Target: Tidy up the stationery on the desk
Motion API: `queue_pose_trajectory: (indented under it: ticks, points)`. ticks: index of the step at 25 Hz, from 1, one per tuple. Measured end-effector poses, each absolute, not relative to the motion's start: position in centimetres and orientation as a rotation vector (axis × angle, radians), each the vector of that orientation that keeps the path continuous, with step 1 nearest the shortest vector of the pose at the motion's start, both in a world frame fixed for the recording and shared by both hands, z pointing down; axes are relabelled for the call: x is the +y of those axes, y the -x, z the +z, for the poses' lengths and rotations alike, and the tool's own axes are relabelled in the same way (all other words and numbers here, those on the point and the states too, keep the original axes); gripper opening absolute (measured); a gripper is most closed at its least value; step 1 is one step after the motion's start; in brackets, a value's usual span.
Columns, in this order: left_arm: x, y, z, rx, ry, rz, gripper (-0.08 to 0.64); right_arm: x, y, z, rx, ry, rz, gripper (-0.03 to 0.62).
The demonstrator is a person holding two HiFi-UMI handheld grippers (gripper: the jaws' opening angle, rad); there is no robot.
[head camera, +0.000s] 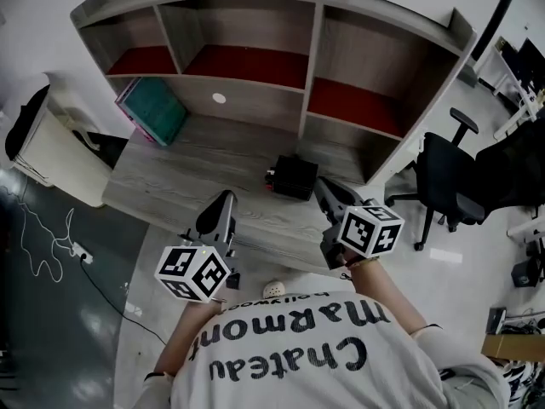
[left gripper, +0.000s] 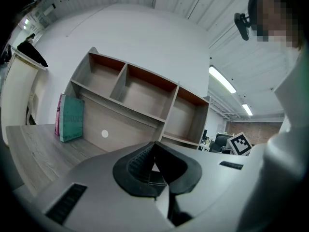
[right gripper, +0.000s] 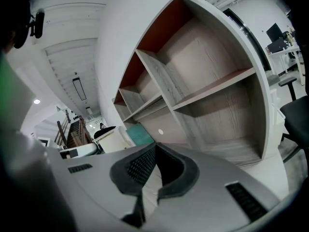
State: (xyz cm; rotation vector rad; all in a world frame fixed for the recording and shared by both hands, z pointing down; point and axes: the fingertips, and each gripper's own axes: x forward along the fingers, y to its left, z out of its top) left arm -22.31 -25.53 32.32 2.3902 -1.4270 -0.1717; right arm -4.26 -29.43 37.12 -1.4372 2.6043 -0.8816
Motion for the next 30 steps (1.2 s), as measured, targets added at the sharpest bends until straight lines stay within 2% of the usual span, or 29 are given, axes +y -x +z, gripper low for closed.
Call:
queue_pose_trajectory:
  ticks: [14, 18, 20, 23, 30]
  points:
    - [-29.3, 27.8, 34.4, -1.448, -2.309, -0.190, 0.015, -34.0, 8.2, 40.6, 2.720, 1.492, -0.908, 0.020]
    - [-29.3, 29.0, 35.6, -1.464, -2.264, -0.195, 0.015, -35.4, 9.0, 42.7, 2.905, 1.475, -0.861, 0.180]
    - [-29.3, 29.7, 36.3, -1.470, -2.239, -0.192, 0.015, -35.9, 9.8, 44.0, 3.050, 1.422, -0.840, 0.280]
    - [-29.2, 30.4, 36.9, -1.478, -2.214, -0.192, 0.015, -36.5, 10.7, 45.7, 3.288, 1.356, -0.726, 0.328]
    - [-28.9, 31.7, 38.2, -1.500, -2.165, -0.169, 0.015, -38.0, 11.8, 49.1, 3.809, 1.180, -0.291, 0.390]
